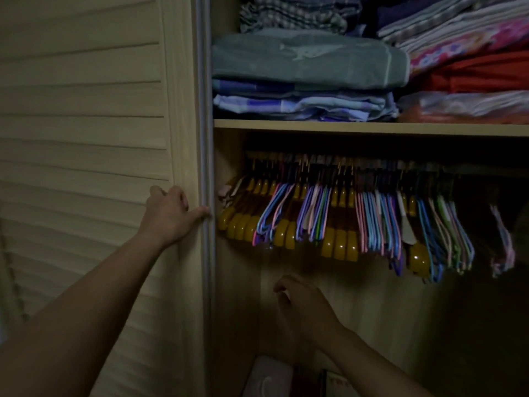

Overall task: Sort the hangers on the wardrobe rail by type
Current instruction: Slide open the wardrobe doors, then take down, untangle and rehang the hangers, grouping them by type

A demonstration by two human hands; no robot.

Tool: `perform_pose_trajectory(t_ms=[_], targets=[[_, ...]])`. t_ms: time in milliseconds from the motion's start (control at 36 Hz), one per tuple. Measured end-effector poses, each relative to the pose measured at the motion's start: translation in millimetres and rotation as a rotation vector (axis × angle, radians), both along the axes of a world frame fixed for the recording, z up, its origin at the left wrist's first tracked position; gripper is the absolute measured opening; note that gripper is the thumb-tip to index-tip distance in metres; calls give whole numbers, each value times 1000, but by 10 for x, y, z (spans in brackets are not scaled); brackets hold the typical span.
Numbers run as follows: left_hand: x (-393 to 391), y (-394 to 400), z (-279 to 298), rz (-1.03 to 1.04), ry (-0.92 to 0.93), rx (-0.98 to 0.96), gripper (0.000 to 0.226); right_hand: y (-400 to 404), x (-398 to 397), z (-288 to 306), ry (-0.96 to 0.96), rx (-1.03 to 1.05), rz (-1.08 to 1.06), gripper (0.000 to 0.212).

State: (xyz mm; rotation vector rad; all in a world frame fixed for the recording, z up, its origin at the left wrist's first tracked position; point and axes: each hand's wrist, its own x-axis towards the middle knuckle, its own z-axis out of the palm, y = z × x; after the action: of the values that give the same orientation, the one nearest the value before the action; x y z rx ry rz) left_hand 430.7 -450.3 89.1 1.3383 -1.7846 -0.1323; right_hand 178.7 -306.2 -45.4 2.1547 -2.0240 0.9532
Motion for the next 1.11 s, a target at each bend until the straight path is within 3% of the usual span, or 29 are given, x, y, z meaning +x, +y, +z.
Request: perform_pose_trajectory(t_ms=[250,361,500,583,722,806,944,1111], targets=[[-9,6,-51,26,40,-59,46,-11,5,154,25,-61,-22,23],[-60,70,-89,52,54,-56,44,161,-138,210,45,-90,-54,11],[-185,263,-121,237,-142,-332,43,604,-461,384,61,-130,-134,11],[-370,404,-161,213,-222,-450,43,943,-769,580,77,-205,-217,9],[-1063,674,-127,-23,-266,-565,37,1458,-1346,950,69,-292,-442,10],[-1673,867,-85,-260,-269,-473,17,1713,-1723,1082,26,-335,-562,10],[-2503,1211,-46,-508,-275,-395,11,1992,-2339,1103,-19,-348,-760,12],[-3124,1393,26,-601,-326,-293,8,1925,-2868,1190,-314,-179,-801,48]])
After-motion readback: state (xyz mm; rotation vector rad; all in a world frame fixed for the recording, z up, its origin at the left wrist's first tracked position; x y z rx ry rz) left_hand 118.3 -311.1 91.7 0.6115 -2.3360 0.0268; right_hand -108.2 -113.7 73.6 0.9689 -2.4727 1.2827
